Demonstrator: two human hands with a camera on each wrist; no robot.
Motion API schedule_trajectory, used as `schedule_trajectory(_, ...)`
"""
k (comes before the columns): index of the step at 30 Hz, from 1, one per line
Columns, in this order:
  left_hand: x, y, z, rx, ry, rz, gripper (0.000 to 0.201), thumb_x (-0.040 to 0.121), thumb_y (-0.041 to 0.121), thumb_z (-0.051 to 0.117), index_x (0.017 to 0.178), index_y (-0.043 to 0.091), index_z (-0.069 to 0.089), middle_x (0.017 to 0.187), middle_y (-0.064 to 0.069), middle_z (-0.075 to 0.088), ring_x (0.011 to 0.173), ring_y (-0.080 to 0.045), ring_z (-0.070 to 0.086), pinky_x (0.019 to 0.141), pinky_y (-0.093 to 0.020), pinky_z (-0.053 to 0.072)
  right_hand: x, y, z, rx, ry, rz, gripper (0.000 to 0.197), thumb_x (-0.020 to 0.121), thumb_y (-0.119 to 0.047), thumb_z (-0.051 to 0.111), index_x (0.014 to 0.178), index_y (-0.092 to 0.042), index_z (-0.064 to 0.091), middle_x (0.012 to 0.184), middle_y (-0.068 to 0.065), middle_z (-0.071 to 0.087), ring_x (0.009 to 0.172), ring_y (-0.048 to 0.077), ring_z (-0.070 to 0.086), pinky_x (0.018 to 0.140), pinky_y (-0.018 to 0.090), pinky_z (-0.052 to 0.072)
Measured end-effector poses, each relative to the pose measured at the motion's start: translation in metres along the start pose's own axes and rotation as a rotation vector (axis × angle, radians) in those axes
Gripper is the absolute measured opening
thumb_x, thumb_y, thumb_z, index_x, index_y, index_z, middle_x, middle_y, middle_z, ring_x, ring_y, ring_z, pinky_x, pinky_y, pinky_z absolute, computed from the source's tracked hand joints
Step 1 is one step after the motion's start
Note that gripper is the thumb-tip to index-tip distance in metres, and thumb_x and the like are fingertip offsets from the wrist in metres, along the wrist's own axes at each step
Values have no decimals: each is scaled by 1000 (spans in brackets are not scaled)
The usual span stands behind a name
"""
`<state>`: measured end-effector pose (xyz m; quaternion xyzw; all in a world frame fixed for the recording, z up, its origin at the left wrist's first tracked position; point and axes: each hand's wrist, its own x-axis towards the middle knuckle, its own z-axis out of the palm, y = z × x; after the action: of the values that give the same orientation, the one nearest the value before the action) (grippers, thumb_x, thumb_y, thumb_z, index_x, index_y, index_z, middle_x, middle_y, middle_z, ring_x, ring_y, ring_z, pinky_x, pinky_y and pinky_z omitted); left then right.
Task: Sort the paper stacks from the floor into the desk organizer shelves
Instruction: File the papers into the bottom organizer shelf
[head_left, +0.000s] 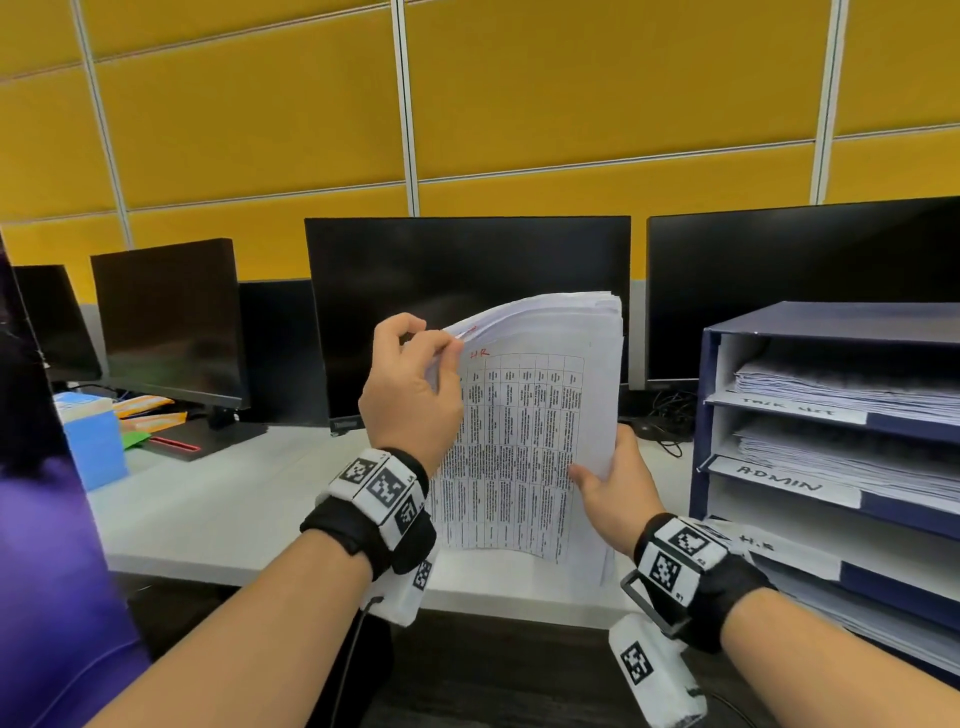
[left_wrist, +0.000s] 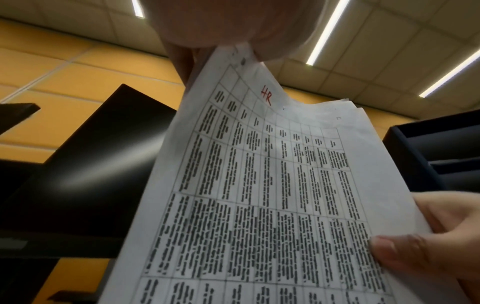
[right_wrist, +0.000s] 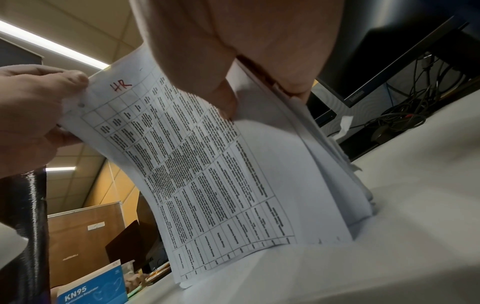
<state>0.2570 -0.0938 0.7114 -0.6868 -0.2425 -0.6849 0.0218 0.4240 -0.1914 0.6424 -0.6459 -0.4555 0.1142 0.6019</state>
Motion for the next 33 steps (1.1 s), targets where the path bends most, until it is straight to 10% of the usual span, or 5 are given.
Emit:
schedule_trajectory(15, 14, -3, -11, -376, -47, -506, 56, 77, 47, 72, 119, 21, 46, 104, 15, 49, 86, 4, 52, 63, -1, 42, 4, 3, -3, 23, -37, 32, 38, 92, 4, 52, 112, -25, 39, 107, -6, 58, 80, -7, 56, 88, 24, 42)
schedule_trajectory(20, -6, -37, -9, -502, -249, -547, 69, 70, 63, 58, 120, 17, 46, 111, -1, 61, 103, -18, 63, 87, -38, 55, 6, 4, -3, 26, -43, 45, 41, 92, 3, 54, 122, -21, 41, 111, -4, 58, 98, 10, 57, 97, 30, 42)
schedule_trajectory(25, -8, -42, -9, -517, -262, -489, 98, 51, 91, 57, 121, 25, 45, 112, 9, 59, 101, -5, 61, 78, -17, 51, 9, 5, -6, 19, -71, 52, 45, 92, 9, 48, 122, -25, 40, 105, -10, 56, 88, 1, 58, 84, 18, 44)
schedule_trajectory(33, -13, -47, -4, -593, -334, -577, 73, 71, 58, 67, 132, 23, 49, 125, 1, 63, 115, -17, 60, 96, -41, 51, 13, 10, -7, 24, -104, 42, 57, 89, 16, 47, 132, -21, 43, 120, -4, 60, 95, 1, 61, 61, 4, 46)
